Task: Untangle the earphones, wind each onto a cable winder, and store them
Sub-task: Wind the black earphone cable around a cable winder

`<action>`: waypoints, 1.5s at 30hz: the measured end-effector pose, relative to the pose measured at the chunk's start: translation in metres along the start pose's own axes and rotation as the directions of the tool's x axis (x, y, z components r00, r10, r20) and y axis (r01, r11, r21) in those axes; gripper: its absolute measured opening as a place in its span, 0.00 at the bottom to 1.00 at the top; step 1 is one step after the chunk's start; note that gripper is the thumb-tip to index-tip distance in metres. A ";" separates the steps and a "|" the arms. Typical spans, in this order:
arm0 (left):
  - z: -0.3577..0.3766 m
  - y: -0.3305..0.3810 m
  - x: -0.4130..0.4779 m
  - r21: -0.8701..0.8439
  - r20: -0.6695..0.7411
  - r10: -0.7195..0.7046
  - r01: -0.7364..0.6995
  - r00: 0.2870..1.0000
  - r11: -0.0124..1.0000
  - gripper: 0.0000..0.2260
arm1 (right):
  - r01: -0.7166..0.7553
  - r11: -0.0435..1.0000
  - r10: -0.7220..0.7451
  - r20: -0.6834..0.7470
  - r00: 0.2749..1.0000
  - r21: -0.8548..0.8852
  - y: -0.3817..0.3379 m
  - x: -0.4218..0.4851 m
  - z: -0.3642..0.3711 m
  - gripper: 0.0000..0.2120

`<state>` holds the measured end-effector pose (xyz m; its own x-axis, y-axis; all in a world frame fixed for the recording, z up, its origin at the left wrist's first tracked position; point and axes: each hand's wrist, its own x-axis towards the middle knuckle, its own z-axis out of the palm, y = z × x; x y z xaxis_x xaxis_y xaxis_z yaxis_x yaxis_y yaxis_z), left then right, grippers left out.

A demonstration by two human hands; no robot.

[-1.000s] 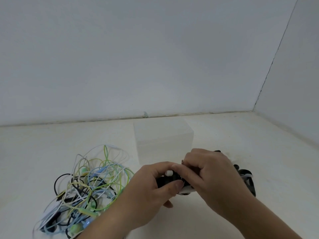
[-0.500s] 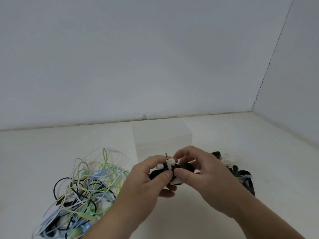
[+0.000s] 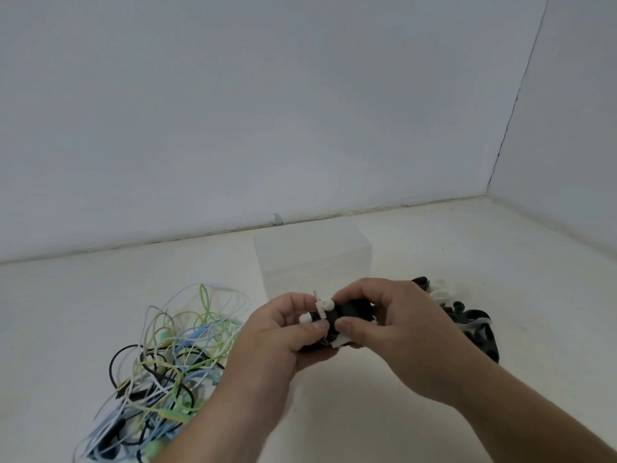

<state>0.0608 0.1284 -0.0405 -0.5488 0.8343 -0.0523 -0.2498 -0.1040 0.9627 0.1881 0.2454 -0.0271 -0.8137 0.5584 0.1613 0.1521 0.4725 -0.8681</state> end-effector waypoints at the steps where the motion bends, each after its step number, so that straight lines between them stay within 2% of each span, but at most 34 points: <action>1: 0.000 0.000 0.000 0.001 0.000 0.000 0.000 1.000 1.000 0.08 | -0.002 1.000 0.002 -0.001 1.000 0.007 0.000 0.000 0.000 0.06; 9: -0.005 -0.001 0.001 0.116 0.023 0.010 -0.013 1.000 0.993 0.05 | 0.020 1.000 -0.019 0.047 0.999 -0.016 0.001 0.000 0.002 0.08; 16: 0.001 -0.005 0.000 0.093 0.031 0.103 -0.105 0.994 0.990 0.02 | 0.065 0.998 -0.065 -0.061 0.996 -0.003 0.002 -0.001 0.014 0.14; 24: 0.003 -0.004 0.000 0.026 0.042 0.141 -0.142 0.989 0.990 0.03 | 0.131 0.990 -0.130 -0.029 0.991 0.043 0.000 -0.001 0.010 0.09; 26: 0.002 -0.004 0.000 0.055 0.038 0.153 -0.154 0.988 0.986 0.04 | 0.133 0.990 -0.132 -0.032 0.991 0.040 0.000 0.000 0.009 0.09; 30: -0.003 -0.001 0.001 0.217 0.025 0.222 -0.223 0.975 0.950 0.03 | 0.113 0.993 -0.114 0.024 0.993 0.020 -0.001 -0.001 0.004 0.09; 33: -0.005 0.005 -0.001 0.269 0.055 0.214 -0.221 0.975 0.937 0.03 | 0.097 0.995 -0.096 0.074 0.993 -0.018 -0.003 -0.002 -0.002 0.10; 34: -0.005 0.005 -0.001 0.284 0.057 0.208 -0.216 0.976 0.934 0.05 | 0.094 0.995 -0.092 0.079 0.993 -0.026 -0.004 -0.002 -0.003 0.10; 37: -0.005 0.006 -0.003 0.278 0.040 0.176 -0.180 0.984 0.944 0.11 | 0.085 0.996 -0.084 0.061 0.995 -0.016 -0.003 -0.001 -0.004 0.12; 41: -0.003 0.005 -0.002 0.283 -0.010 0.186 -0.176 0.982 0.943 0.06 | 0.065 0.997 -0.066 0.034 0.997 0.040 -0.004 -0.001 0.001 0.13; 45: -0.002 0.002 0.001 0.286 -0.071 0.240 -0.211 0.968 0.935 0.06 | 0.085 0.996 -0.085 0.012 0.996 0.025 -0.005 -0.001 0.005 0.11</action>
<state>0.0578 0.1279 -0.0388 -0.6483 0.7441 0.1613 0.1099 -0.1182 0.9869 0.1855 0.2389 -0.0256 -0.8305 0.5079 0.2288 0.0685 0.5008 -0.8629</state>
